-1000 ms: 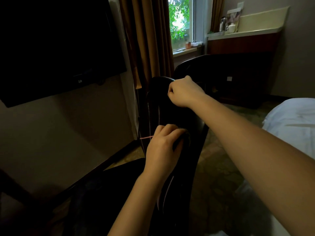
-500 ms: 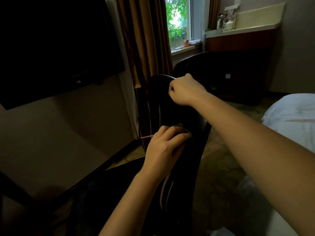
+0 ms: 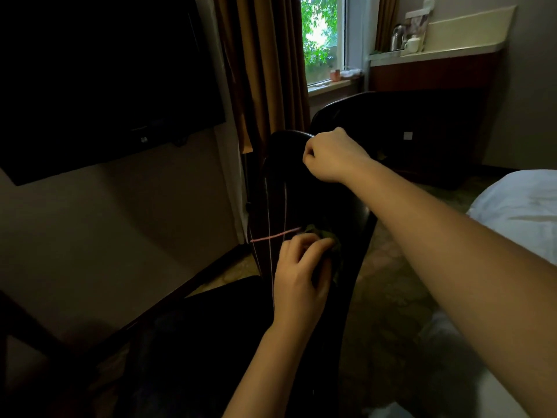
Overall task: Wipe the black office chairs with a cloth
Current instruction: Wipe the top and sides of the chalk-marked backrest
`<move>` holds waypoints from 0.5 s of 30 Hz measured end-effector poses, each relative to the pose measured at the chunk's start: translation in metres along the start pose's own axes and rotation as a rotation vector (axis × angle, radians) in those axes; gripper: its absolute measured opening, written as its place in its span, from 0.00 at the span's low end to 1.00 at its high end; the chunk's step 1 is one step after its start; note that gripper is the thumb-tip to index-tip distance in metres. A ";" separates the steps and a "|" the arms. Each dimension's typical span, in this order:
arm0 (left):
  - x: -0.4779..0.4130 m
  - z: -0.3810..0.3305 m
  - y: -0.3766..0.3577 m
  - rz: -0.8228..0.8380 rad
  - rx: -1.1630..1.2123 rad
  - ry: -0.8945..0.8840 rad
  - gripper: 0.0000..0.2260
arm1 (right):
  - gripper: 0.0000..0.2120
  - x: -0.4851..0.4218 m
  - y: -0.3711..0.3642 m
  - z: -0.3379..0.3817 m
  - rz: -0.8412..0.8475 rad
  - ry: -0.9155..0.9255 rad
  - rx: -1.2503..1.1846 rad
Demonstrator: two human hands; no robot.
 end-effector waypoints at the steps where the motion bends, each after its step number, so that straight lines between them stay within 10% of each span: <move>1: 0.006 0.001 0.000 -0.006 0.011 0.001 0.13 | 0.12 0.001 0.000 0.000 -0.006 0.004 0.000; 15: 0.020 -0.010 0.011 -0.021 0.030 0.180 0.13 | 0.12 0.013 0.004 0.004 0.017 -0.018 0.041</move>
Point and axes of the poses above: each hand's wrist, its own x-axis away from the middle knuckle, its own y-axis out of the back of the hand, z = x × y, the point moved 6 cm from there along -x, towards the middle knuckle, and after that the axes turned 12 degrees about x, right-handed, at the moved point
